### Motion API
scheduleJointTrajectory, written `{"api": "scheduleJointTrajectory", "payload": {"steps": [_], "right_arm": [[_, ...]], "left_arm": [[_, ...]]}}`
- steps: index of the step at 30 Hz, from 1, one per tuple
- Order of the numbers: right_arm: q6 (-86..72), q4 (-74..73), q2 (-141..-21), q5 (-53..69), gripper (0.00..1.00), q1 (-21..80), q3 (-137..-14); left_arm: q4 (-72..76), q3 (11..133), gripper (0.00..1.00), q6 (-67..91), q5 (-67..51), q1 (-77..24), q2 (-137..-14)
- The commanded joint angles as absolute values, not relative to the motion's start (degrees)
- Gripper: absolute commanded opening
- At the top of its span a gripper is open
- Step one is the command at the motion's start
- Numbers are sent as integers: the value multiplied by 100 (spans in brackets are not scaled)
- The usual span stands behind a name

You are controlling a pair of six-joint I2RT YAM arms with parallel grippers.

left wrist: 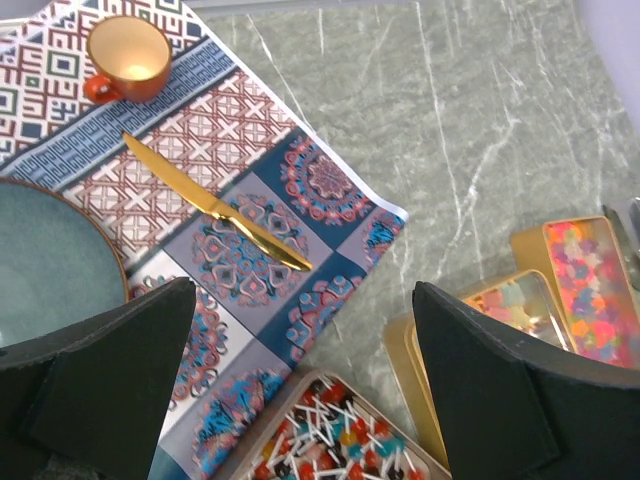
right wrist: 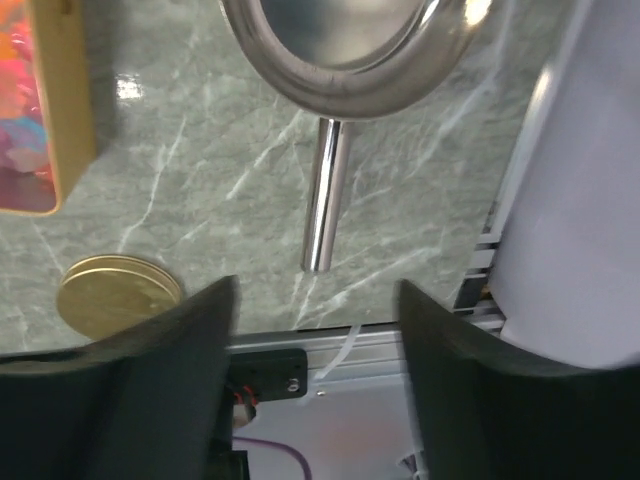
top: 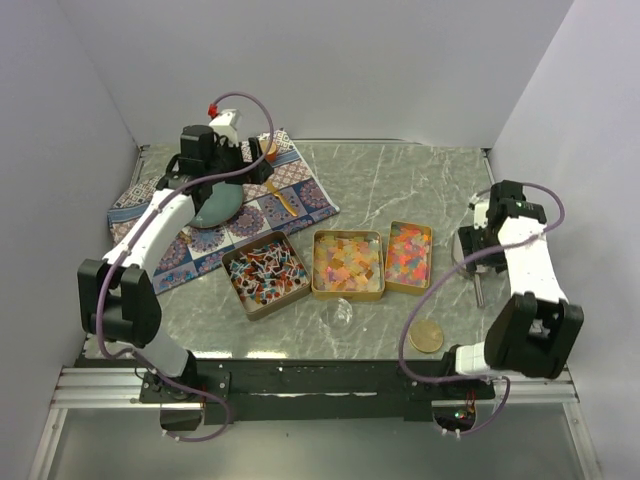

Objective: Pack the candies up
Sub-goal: Pick up the spatula from the center of the board.

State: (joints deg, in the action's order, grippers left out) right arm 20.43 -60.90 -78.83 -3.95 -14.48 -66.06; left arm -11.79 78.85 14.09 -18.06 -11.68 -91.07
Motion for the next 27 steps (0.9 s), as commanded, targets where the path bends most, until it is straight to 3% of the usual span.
{"api": "scheduleJointTrajectory", "payload": {"steps": [1,8,27], "right_arm": [[2250,-5933,-8339,-194,56,-1652,-6478],[2259,-5546,-8674,-201,64,-1670,-6144],[2188,-4904,-9685,-509,55,-1740,-6099]], "left_arm": [[-826,8103,97,1046,-1618,-1160,-9298],[-1125,8332,97,1090,-1477,-1011,-9518],[-1441,8499,97,1081,-738,-861,-9905]]}}
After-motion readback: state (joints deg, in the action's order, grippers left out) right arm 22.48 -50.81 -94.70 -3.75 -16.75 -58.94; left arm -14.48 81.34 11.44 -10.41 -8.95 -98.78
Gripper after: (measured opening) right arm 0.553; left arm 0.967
